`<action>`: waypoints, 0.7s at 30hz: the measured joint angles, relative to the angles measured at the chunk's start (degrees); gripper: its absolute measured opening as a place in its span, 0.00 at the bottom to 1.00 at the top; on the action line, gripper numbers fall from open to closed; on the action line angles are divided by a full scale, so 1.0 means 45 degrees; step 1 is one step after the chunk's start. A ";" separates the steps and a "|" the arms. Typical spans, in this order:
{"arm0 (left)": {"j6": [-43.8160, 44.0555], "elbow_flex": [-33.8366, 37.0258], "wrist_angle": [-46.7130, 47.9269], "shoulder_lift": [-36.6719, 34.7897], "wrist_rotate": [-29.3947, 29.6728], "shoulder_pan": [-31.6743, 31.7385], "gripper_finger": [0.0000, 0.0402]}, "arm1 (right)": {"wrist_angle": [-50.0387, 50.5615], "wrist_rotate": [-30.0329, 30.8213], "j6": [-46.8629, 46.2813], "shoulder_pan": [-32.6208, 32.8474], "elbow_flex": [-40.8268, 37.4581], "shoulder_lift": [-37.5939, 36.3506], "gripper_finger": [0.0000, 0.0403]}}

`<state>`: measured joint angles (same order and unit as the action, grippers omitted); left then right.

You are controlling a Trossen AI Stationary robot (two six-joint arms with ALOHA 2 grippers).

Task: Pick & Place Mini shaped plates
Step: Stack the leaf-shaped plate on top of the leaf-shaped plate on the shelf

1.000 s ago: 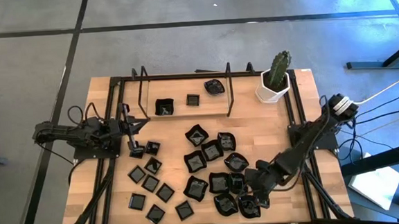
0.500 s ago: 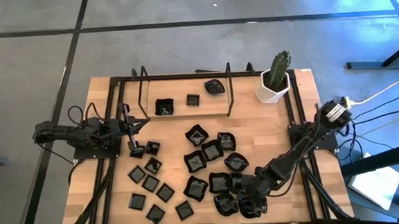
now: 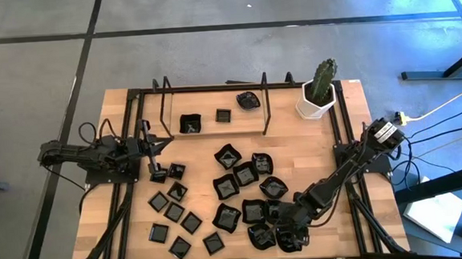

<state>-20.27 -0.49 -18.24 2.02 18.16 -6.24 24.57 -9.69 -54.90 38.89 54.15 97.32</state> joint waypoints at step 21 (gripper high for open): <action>0.0000 0.0000 0.0015 0.0000 0.0004 -0.0002 0.02 | 0.0564 -0.2849 0.1229 -0.1113 0.0155 0.0072 0.02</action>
<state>-20.27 -0.49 -18.17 2.02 18.17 -6.25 27.11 -22.51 -49.37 33.88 54.85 97.65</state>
